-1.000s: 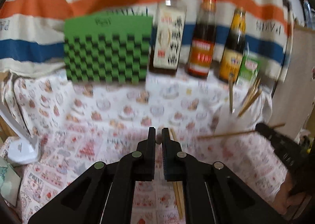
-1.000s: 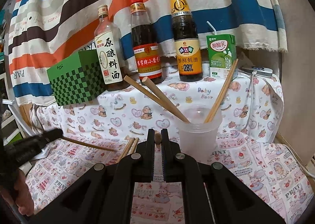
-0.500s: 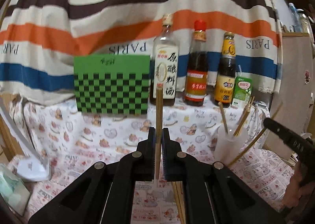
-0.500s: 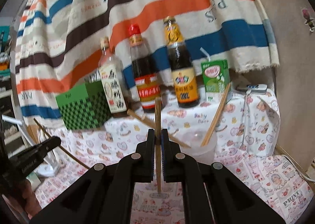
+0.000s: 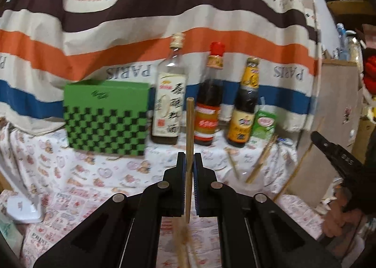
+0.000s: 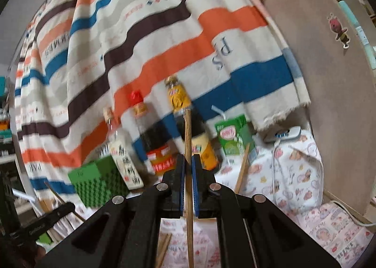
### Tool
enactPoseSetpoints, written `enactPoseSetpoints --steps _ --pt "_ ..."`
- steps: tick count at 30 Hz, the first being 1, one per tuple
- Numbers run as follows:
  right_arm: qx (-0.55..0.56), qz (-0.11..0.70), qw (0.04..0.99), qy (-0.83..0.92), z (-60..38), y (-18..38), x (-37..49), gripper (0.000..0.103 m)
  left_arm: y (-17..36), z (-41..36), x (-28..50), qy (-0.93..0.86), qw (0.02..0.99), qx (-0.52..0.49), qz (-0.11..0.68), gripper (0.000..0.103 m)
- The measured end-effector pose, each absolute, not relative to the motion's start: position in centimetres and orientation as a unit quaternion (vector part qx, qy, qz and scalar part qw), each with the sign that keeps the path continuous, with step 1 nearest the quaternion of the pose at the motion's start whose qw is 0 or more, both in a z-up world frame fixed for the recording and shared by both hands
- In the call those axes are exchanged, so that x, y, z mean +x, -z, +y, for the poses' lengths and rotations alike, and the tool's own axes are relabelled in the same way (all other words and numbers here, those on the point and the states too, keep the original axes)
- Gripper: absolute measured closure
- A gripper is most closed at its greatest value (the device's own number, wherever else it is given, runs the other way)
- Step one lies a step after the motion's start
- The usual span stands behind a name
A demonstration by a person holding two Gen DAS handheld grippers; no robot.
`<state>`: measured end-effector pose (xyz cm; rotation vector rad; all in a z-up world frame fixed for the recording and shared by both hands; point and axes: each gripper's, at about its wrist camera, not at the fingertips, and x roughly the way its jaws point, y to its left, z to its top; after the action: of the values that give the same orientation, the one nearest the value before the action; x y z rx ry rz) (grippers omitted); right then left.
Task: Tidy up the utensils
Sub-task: 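Lift both chopsticks and carry them toward the clear cup, then lower both chopsticks into the clear cup and open both tools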
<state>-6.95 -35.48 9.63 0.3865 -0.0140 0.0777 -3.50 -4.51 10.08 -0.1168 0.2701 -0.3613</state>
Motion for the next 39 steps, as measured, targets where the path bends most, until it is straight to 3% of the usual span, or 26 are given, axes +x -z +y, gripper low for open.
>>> enactPoseSetpoints --steps 5,11,21,27,39 --pt "0.210 -0.090 0.973 -0.004 -37.4 -11.5 -7.8 0.096 -11.8 -6.0 -3.8 0.168 0.979 -0.034 0.115 0.098" --pt "0.209 -0.100 0.972 0.027 -38.2 -12.3 -5.3 0.096 -12.2 -6.6 -2.4 0.153 0.982 -0.014 0.109 0.098" --pt "0.162 -0.033 0.985 0.051 -37.7 -8.4 -0.2 0.096 -13.9 -7.0 -1.4 0.165 0.981 -0.027 0.096 0.098" --pt "0.181 0.029 0.983 0.030 -38.7 -6.7 0.1 0.096 -16.2 -7.9 -1.2 0.205 0.974 -0.053 0.078 0.098" --pt "0.175 0.075 0.981 -0.038 -38.9 -5.8 0.2 0.096 -21.5 -12.4 0.7 0.259 0.963 -0.053 0.046 0.098"
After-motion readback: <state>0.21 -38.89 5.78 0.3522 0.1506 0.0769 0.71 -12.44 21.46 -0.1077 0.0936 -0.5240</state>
